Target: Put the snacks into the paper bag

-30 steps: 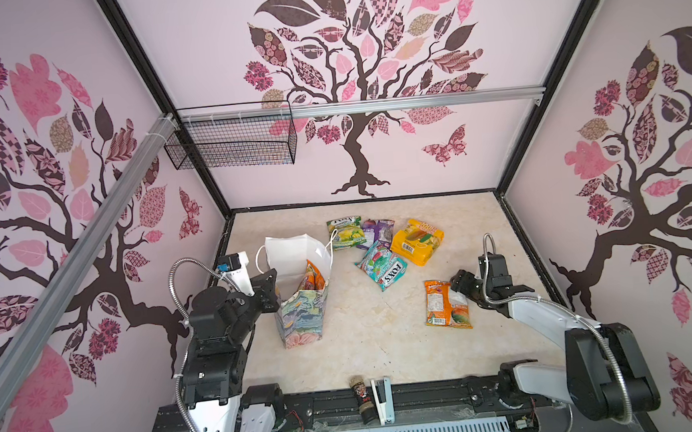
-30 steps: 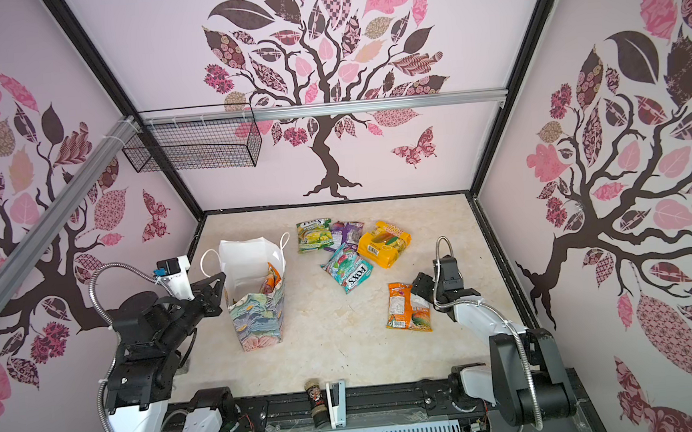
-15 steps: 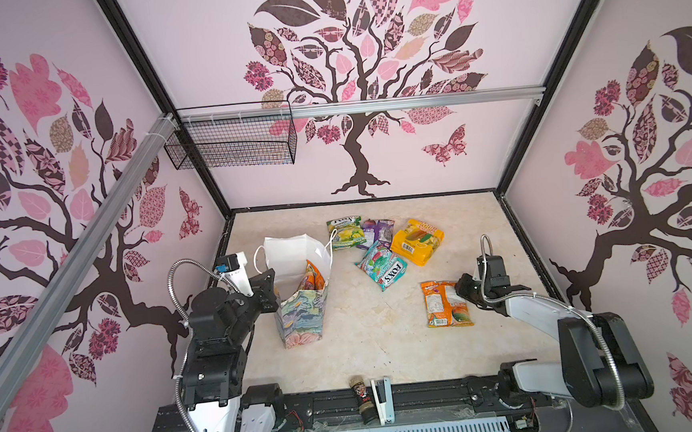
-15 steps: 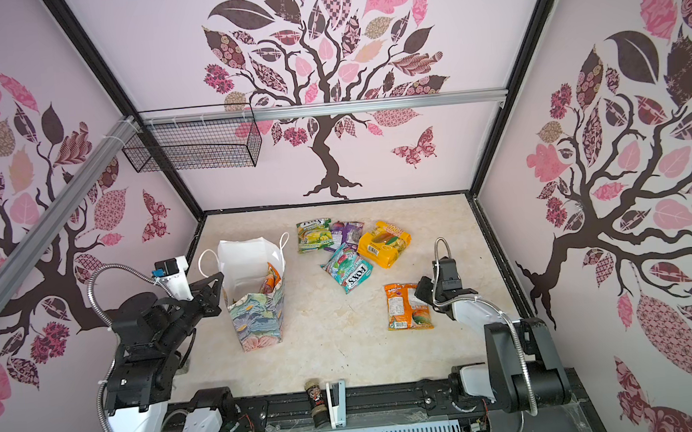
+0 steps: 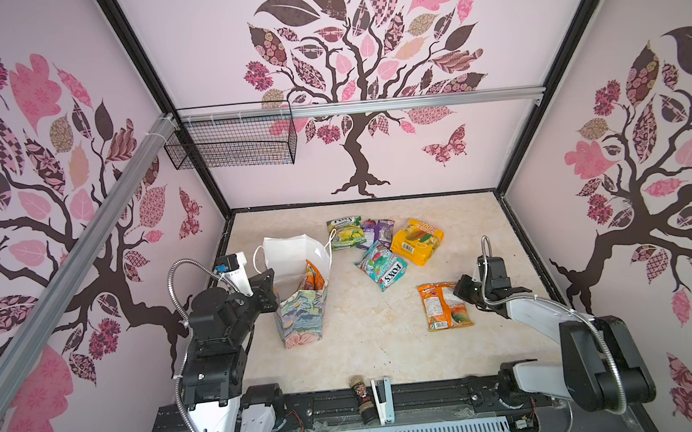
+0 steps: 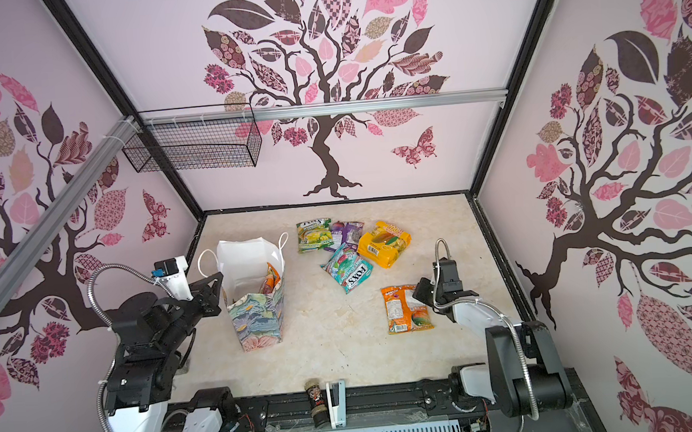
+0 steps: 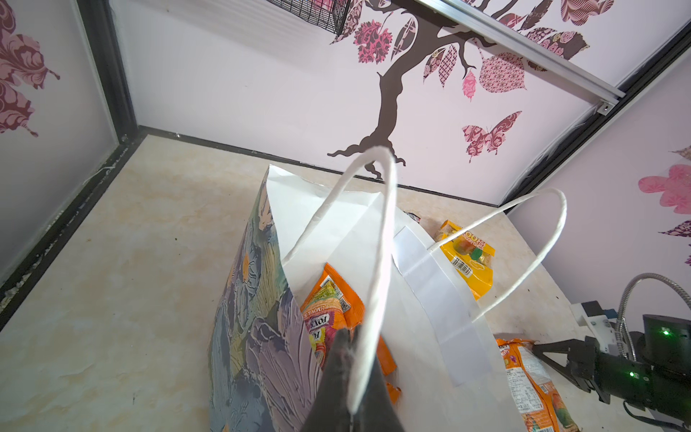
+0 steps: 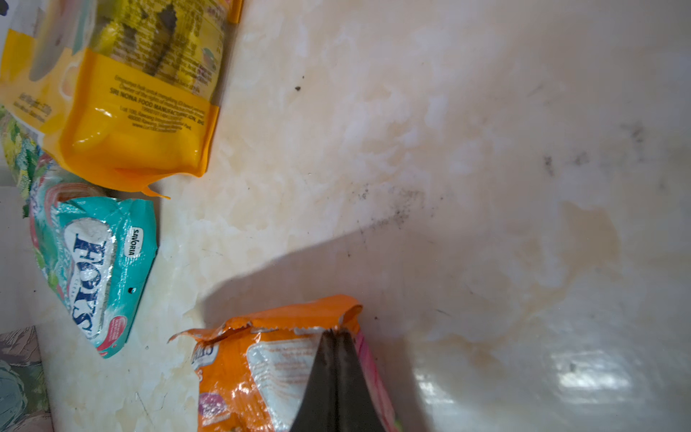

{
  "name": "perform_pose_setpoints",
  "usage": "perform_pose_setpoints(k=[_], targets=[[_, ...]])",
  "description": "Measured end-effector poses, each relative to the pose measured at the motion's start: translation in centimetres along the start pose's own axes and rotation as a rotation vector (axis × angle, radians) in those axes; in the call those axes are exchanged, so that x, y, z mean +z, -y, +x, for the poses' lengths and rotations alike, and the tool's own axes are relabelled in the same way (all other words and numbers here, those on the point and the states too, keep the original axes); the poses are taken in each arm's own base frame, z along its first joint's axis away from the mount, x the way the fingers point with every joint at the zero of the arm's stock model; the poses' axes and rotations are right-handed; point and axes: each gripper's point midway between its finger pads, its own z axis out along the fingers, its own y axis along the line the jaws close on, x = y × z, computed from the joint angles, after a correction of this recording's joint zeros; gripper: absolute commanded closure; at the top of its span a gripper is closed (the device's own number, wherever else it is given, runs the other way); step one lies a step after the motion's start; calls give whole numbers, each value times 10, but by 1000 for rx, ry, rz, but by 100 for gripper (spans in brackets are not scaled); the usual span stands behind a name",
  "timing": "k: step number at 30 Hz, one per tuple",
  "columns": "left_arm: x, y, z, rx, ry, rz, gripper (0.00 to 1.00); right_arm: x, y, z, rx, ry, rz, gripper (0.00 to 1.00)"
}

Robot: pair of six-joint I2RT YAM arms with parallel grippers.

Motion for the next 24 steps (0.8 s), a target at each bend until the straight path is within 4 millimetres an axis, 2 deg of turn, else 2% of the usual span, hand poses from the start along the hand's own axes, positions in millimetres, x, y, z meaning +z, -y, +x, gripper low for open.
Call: perform_pose_setpoints(k=[7, 15, 24], targets=[[0, 0, 0, 0, 0, 0, 100, -19, -11, -9, -17, 53, -36, 100], [-1, 0, 0, 1, 3, 1, 100, -25, -14, -9, -25, 53, -50, 100], [-2, 1, -1, 2, 7, 2, 100, -47, -41, -17, -29, 95, -176, 100]])
